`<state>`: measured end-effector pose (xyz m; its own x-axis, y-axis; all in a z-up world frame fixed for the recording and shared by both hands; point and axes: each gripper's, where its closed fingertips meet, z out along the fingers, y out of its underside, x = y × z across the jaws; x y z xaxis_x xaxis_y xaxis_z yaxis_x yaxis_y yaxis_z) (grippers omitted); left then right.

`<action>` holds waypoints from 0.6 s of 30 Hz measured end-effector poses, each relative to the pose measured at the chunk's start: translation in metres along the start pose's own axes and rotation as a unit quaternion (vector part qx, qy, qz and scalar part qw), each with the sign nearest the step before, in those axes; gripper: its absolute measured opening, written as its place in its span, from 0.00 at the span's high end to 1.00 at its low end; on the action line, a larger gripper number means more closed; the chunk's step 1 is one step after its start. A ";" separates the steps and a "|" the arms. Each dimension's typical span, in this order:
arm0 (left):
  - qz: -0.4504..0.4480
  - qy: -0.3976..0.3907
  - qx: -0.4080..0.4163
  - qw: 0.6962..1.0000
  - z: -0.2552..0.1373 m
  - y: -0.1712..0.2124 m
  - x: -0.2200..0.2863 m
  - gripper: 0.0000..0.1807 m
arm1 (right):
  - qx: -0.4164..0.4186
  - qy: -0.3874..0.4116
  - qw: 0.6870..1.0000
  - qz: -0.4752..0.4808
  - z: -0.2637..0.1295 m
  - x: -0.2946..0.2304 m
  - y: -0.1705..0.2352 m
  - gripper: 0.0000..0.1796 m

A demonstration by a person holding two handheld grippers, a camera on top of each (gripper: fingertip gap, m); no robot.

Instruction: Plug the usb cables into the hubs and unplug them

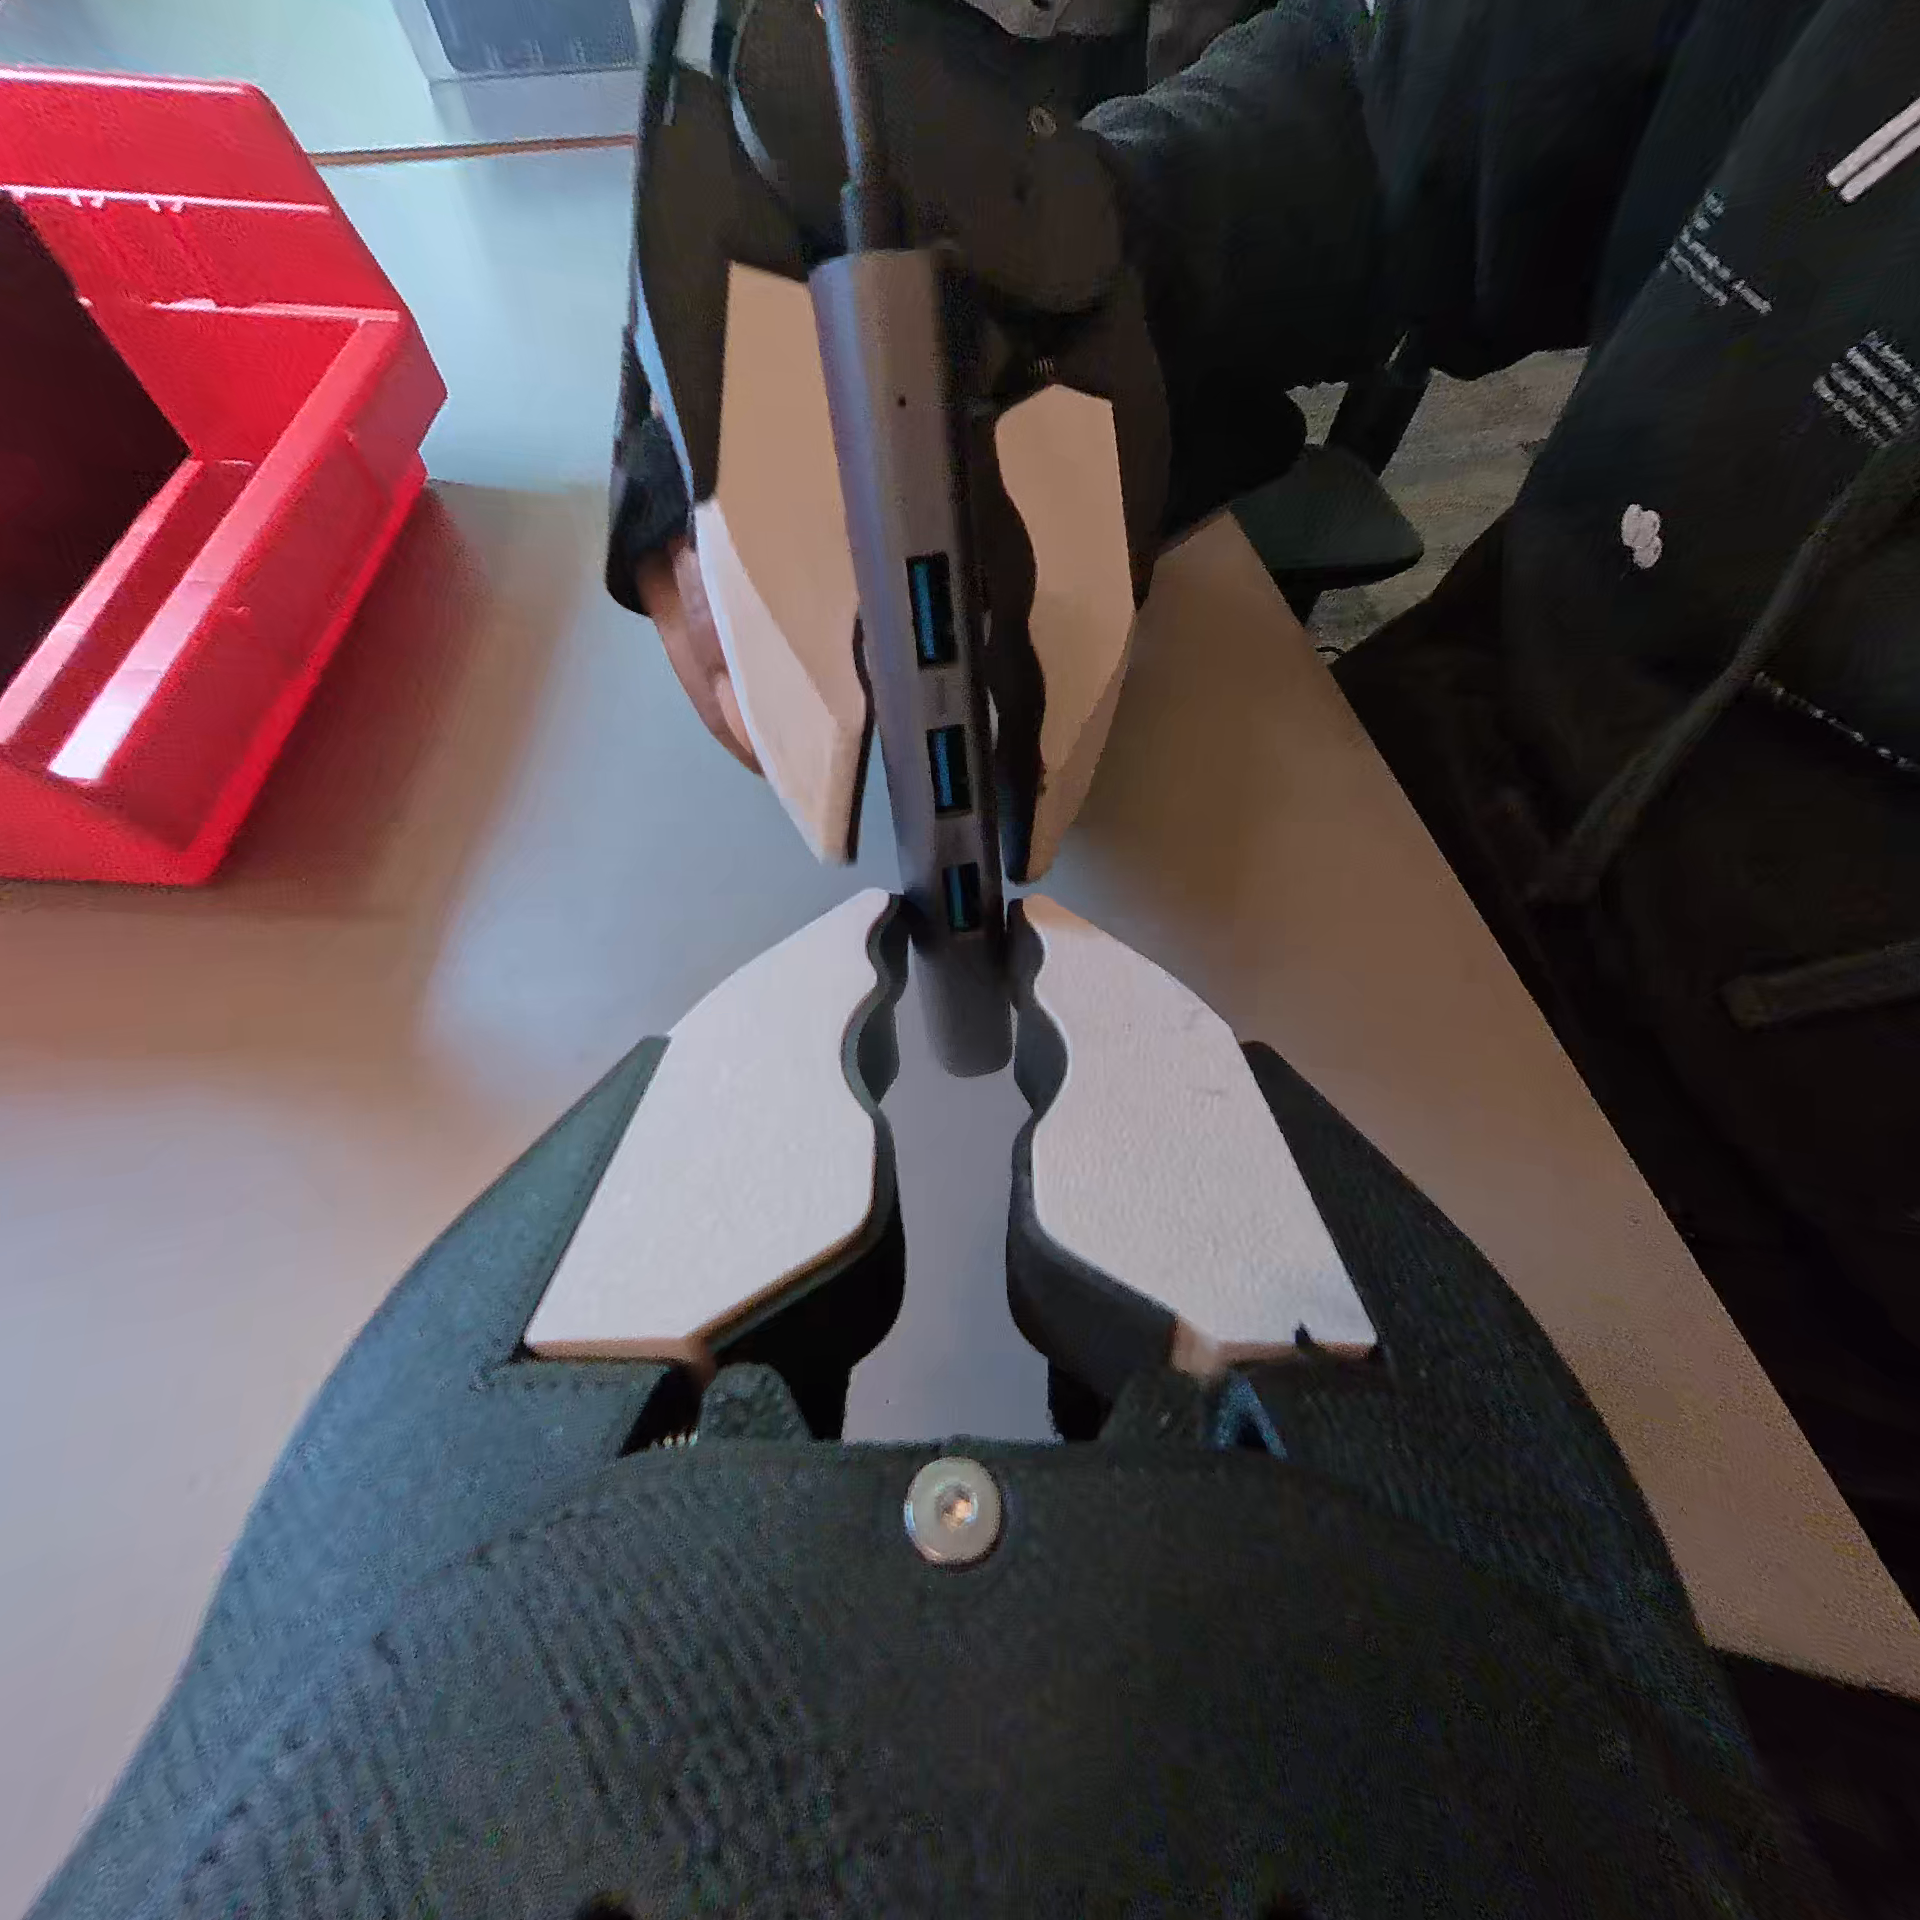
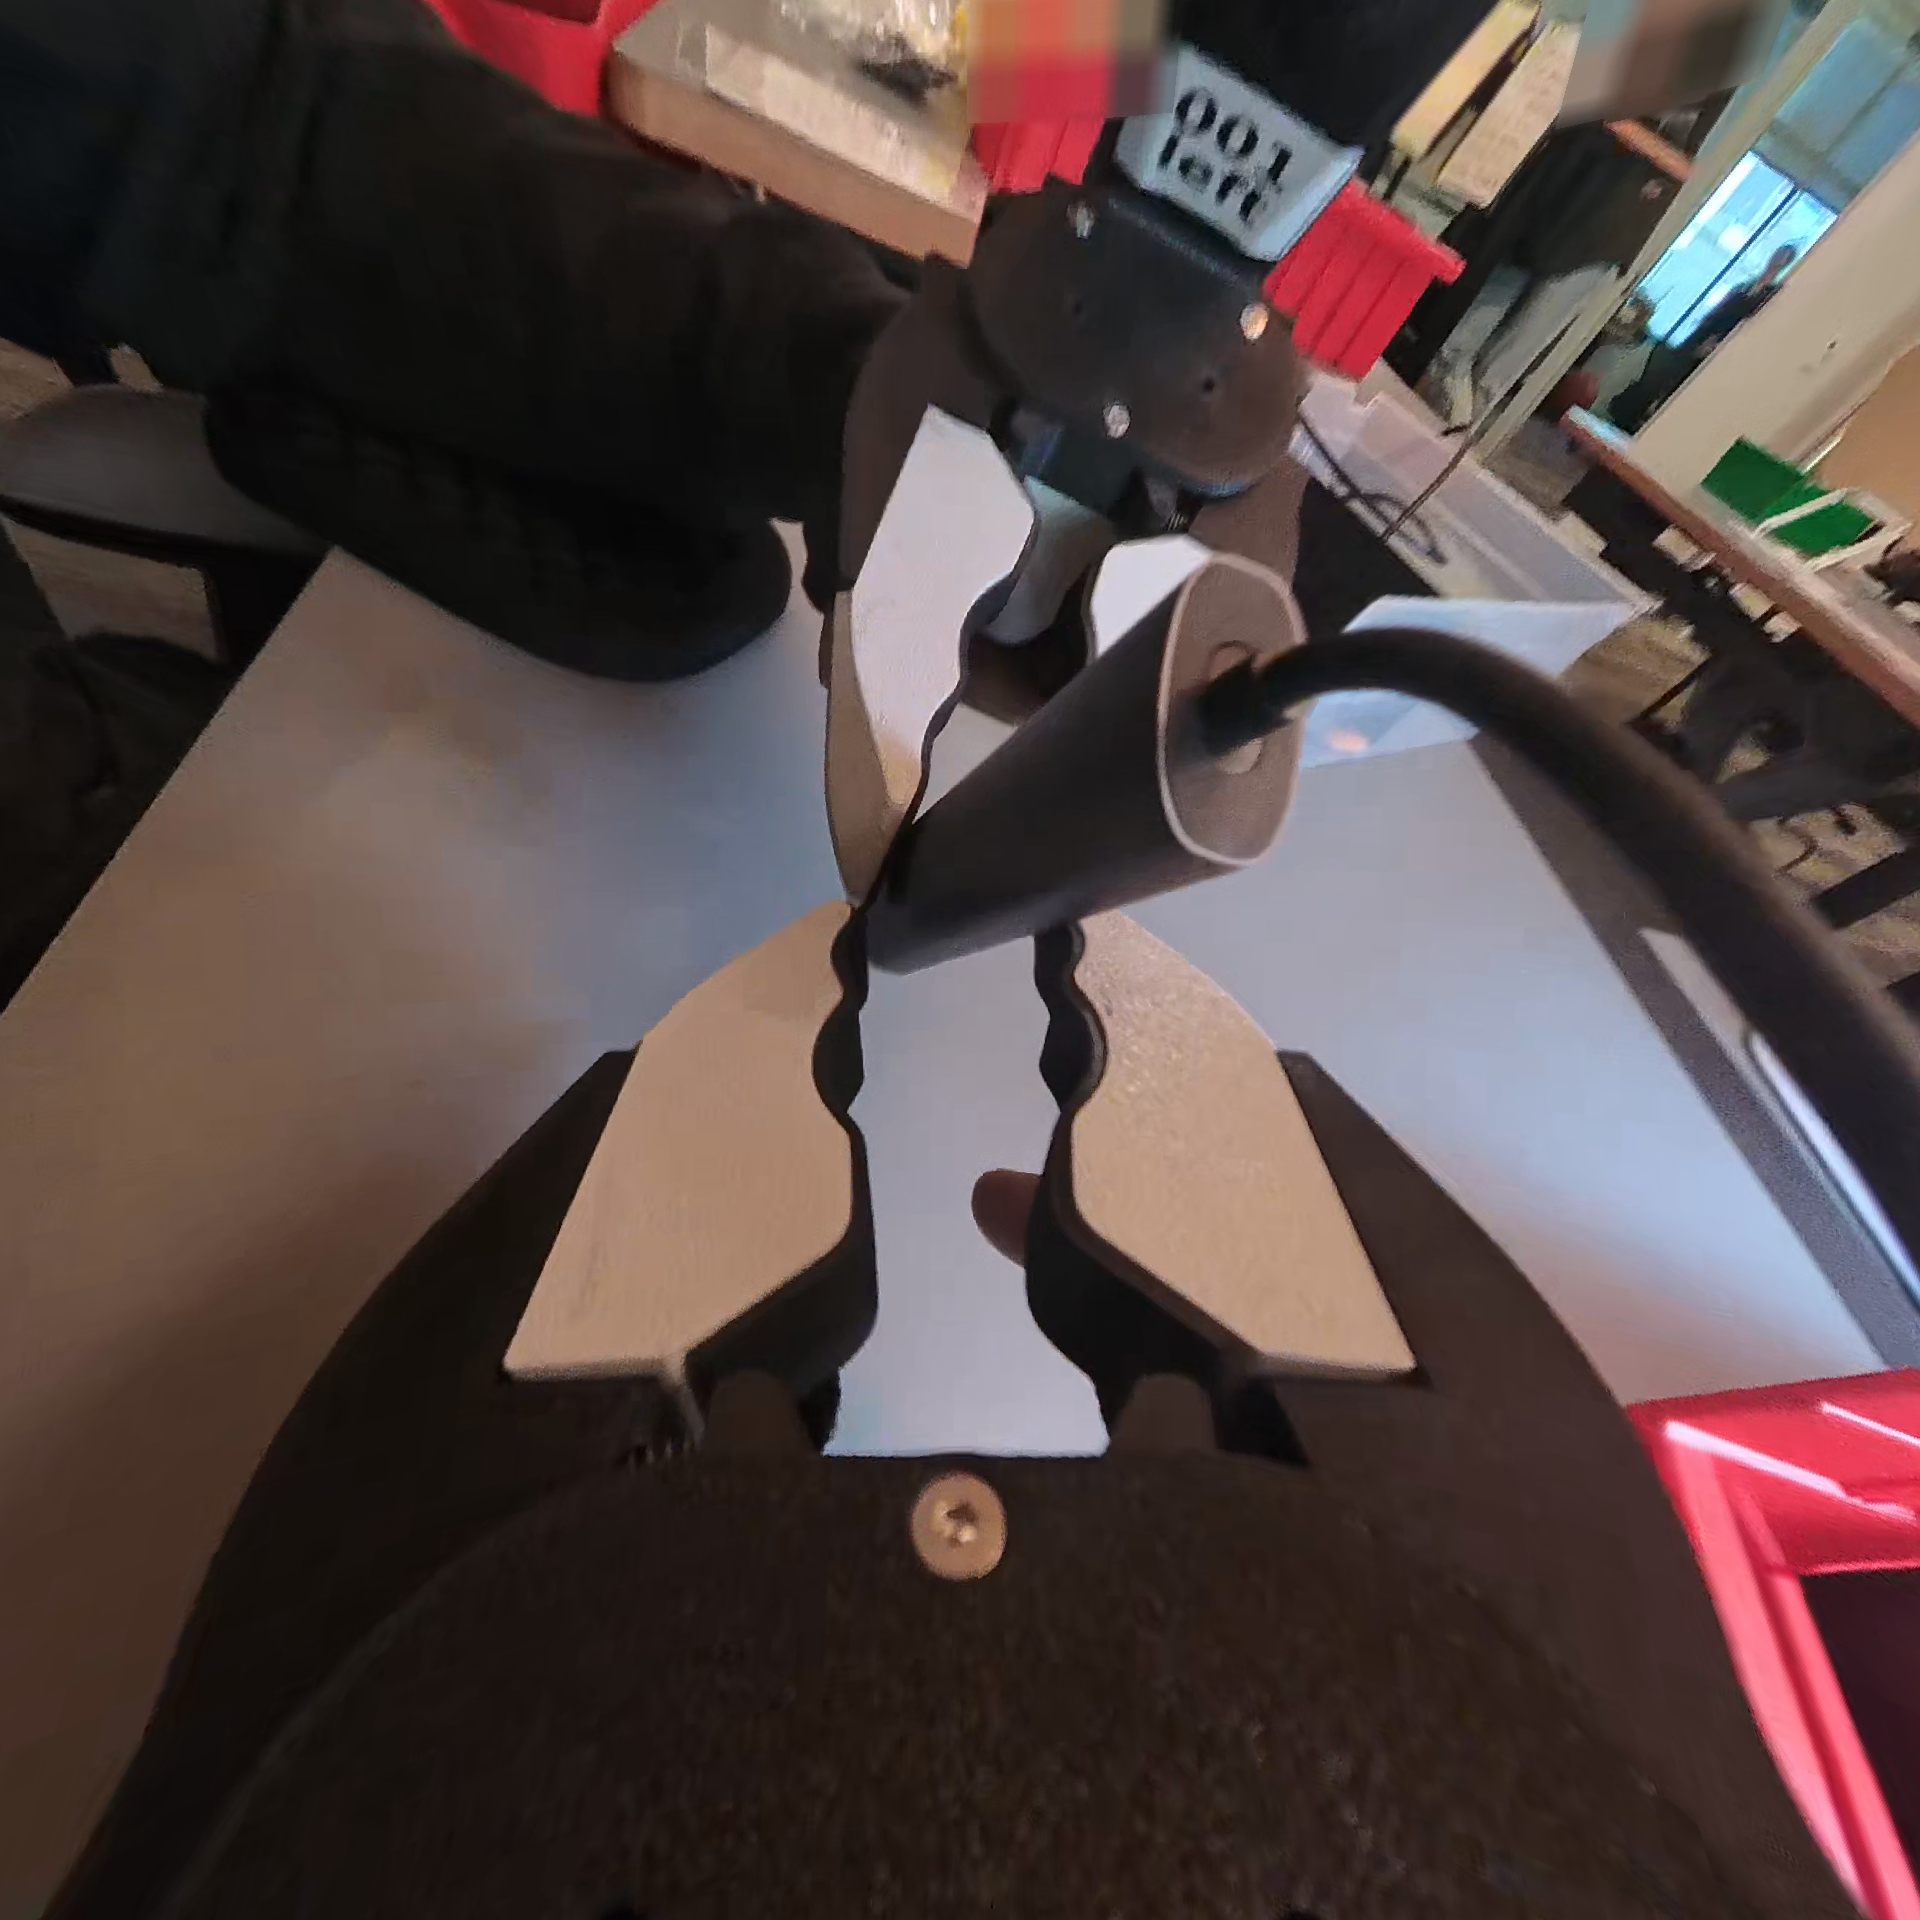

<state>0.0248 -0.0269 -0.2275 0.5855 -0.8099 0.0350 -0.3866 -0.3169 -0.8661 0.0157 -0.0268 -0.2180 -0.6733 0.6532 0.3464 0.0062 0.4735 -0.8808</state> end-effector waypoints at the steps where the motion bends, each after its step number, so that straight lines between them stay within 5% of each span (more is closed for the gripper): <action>1: 0.001 -0.009 0.006 1.000 -0.002 -0.003 -0.003 0.90 | -0.018 -0.010 1.000 0.001 0.000 -0.002 0.005 0.83; 4: -0.005 -0.053 0.039 0.998 -0.019 -0.013 -0.018 0.91 | -0.064 -0.056 0.996 0.017 -0.006 -0.013 0.015 0.83; 10: -0.007 -0.133 0.047 0.990 -0.057 -0.007 -0.046 0.91 | 0.000 -0.132 0.990 0.038 -0.044 -0.024 -0.027 0.83; 15: -0.001 -0.148 0.076 0.986 -0.077 -0.013 -0.047 0.91 | 0.014 0.037 0.999 0.023 -0.096 0.053 -0.037 0.84; 18: 0.011 -0.123 0.124 0.984 -0.078 -0.030 -0.038 0.91 | -0.049 0.066 0.996 0.042 -0.094 0.070 -0.001 0.71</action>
<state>-0.0409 -0.0251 -0.1636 0.7462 -0.6609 -0.0799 -0.2321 -0.1458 -0.9617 0.0378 0.0742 -0.1620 -0.5646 0.7614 0.3187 0.1342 0.4656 -0.8747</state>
